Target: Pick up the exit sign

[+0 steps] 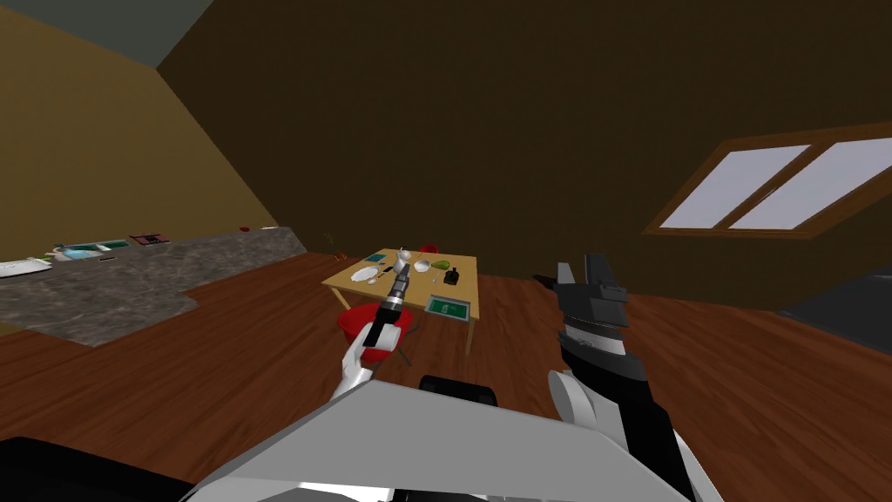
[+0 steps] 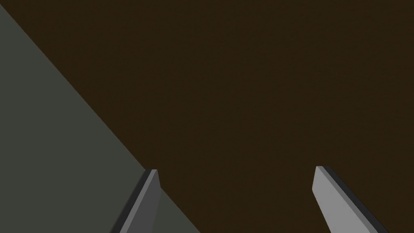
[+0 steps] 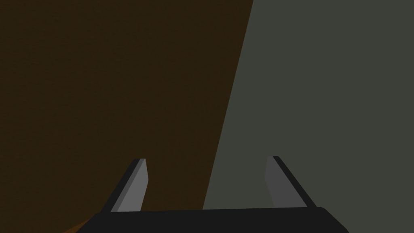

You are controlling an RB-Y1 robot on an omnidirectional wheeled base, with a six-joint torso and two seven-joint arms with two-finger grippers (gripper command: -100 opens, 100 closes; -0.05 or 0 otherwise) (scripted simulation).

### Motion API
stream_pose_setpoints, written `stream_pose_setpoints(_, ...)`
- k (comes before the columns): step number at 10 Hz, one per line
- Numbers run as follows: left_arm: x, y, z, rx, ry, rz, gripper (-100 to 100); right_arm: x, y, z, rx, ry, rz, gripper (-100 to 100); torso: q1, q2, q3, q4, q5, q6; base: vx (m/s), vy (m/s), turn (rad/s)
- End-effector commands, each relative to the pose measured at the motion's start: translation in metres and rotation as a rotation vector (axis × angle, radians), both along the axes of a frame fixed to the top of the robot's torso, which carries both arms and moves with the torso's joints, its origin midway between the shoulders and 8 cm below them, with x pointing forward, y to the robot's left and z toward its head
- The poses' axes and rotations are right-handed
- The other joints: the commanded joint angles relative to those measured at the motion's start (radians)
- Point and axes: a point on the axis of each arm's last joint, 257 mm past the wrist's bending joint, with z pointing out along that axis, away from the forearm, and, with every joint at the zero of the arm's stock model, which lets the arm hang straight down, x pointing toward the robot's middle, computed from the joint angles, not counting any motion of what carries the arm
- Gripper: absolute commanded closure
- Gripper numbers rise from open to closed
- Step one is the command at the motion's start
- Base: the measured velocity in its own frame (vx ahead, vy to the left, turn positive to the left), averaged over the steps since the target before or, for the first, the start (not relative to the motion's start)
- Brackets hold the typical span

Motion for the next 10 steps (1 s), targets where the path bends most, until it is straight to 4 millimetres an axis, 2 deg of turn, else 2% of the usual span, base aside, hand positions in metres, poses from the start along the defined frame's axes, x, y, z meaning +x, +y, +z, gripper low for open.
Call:
stream_pose_setpoints(1, 0.012, 0.008, -0.014, -0.002, 0.037, 0.014, -100, 0.0, 0.0, 0.0, 0.0, 0.0, 0.0, 0, 0.0, 0.0, 0.0, 0.0, 0.0, 0.0, -0.064, -0.037, -0.005)
stream_pose_setpoints(7, 0.042, 0.023, -0.066, -0.025, 0.167, 0.048, -100, 0.0, 0.0, 0.0, 0.0, 0.0, 0.0, 0, 0.0, -0.001, -0.001, 0.0, 0.0, 0.0, -0.04, -0.037, -0.011)
stream_pose_setpoints(8, 0.042, 0.024, -0.075, -0.026, 0.185, 0.051, -100, 0.0, 0.0, 0.0, 0.0, 0.0, 0.0, 0, 0.0, -0.002, -0.001, 0.0, 0.0, 0.0, -0.029, -0.026, -0.016)
stream_pose_setpoints(9, 0.049, 0.026, -0.079, -0.036, 0.201, 0.056, -100, 0.0, 0.0, 0.0, 0.0, 0.0, 0.0, 0, 0.001, -0.002, -0.001, 0.0, 0.0, 0.0, -0.037, -0.039, -0.029)
stream_pose_setpoints(10, 0.049, 0.029, -0.094, -0.038, 0.231, 0.061, -100, 0.0, 0.0, 0.0, 0.0, 0.0, 0.0, 0, 0.0, -0.002, -0.001, 0.0, 0.0, 0.0, -0.028, -0.031, -0.017)
